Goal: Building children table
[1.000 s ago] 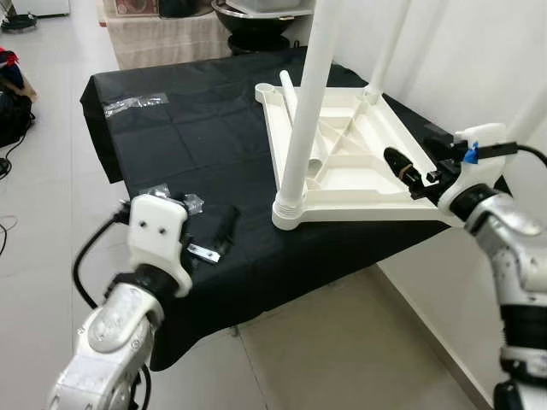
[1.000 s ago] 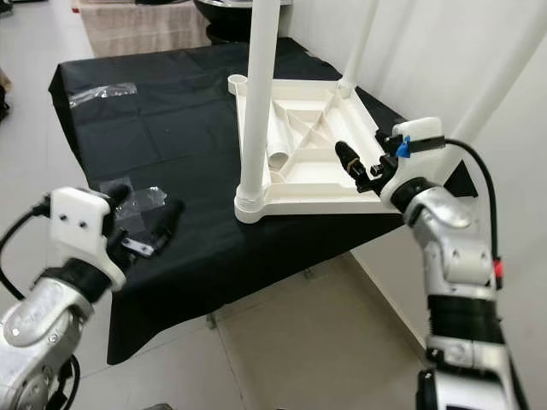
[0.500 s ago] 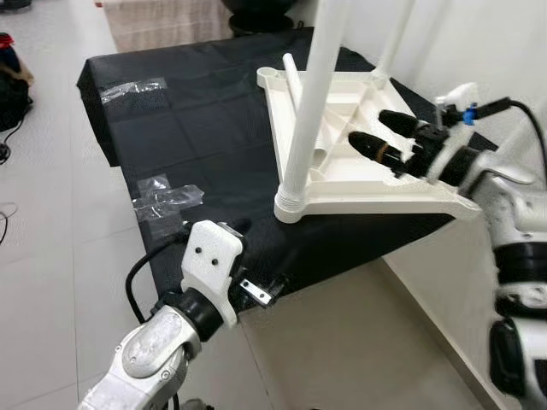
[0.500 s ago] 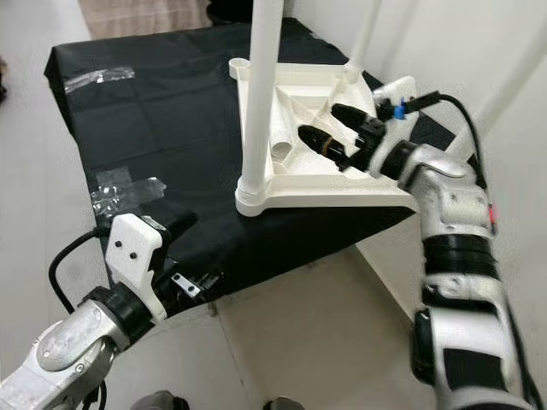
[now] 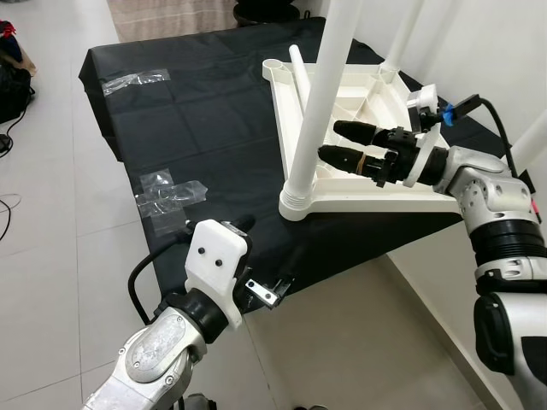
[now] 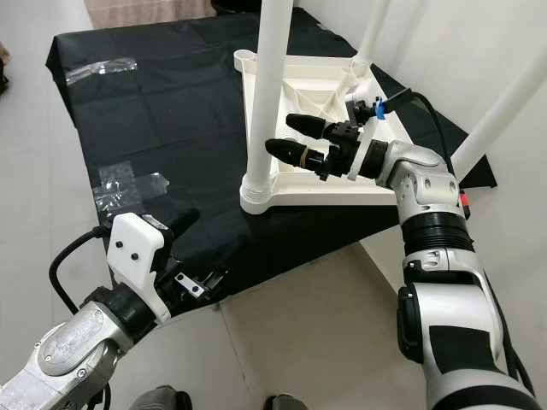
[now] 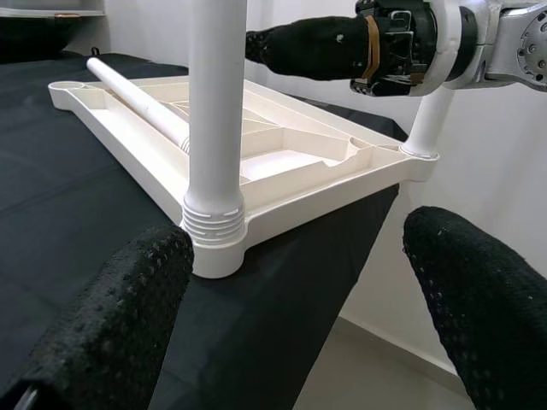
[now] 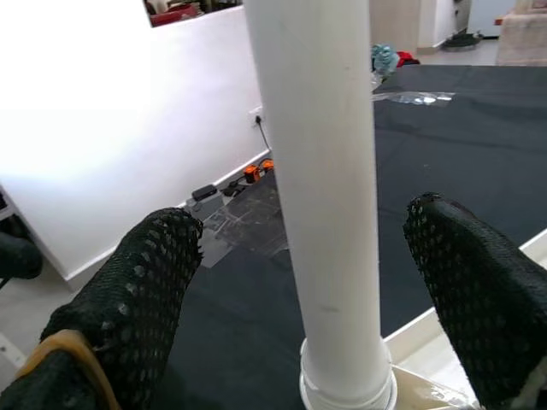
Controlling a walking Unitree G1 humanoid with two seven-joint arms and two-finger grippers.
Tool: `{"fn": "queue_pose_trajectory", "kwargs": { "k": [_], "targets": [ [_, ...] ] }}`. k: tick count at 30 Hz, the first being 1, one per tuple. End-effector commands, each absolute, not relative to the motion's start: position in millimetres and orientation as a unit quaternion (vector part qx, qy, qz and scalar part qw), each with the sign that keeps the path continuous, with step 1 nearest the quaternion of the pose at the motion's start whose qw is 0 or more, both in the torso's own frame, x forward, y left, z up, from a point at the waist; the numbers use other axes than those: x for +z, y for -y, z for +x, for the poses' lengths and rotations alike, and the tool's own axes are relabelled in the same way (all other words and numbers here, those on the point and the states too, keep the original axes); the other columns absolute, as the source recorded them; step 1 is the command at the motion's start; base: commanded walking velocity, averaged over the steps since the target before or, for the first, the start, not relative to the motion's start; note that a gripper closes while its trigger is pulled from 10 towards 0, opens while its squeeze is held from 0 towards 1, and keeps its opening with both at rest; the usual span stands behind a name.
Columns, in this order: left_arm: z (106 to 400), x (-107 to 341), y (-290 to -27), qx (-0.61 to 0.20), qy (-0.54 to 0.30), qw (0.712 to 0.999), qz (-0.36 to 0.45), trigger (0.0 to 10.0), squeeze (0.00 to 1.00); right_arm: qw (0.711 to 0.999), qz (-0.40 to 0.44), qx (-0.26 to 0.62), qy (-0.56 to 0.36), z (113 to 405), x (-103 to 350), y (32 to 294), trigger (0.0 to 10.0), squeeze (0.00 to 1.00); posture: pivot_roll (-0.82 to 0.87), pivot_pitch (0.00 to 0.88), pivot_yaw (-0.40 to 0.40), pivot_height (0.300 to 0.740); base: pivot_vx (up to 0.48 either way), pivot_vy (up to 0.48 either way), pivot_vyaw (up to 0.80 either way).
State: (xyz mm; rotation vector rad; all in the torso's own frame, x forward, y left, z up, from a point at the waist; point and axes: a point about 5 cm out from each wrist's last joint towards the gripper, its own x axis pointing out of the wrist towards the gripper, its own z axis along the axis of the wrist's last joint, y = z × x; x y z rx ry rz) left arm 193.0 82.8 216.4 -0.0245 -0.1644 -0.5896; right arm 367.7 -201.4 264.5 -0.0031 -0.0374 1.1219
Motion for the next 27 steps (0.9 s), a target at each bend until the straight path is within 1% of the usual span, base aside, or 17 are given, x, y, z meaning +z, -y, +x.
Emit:
{"fn": "queue_pose_trajectory", "kwargs": {
  "k": [1,10,14,21,25,27],
  "targets": [
    [191,216,-82,-0.289,0.079,0.954,-0.011,10.0,0.0,0.843,-0.018,0.537,0.017,369,267,205,10.0,0.0,0.09,0.18,-0.098,0.74,0.0,0.0,0.0],
    [191,218,-81,-0.288,0.083,0.954,-0.009,10.0,0.0,0.844,-0.031,0.535,0.03,373,270,197,10.0,0.0,0.09,0.17,-0.098,0.74,0.0,0.0,0.0],
    [190,219,-80,-0.29,0.086,0.953,-0.006,10.0,0.0,0.839,-0.035,0.542,0.029,375,271,194,10.0,0.0,0.09,0.17,-0.098,0.74,0.0,0.0,0.0],
    [191,221,-79,-0.29,0.091,0.953,-0.006,10.0,0.0,0.844,-0.035,0.534,0.037,379,271,189,10.0,0.0,0.09,0.165,-0.099,0.74,0.0,0.0,0.0],
    [191,222,-79,-0.29,0.092,0.953,-0.006,10.0,0.0,0.848,-0.032,0.527,0.046,384,270,177,10.0,0.0,0.1,0.159,-0.1,0.74,0.0,0.0,0.0],
    [191,222,-79,-0.29,0.093,0.953,-0.006,10.0,0.0,0.848,-0.033,0.527,0.047,384,270,175,10.0,0.0,0.1,0.159,-0.101,0.74,0.0,0.0,0.0]
  ]
}}
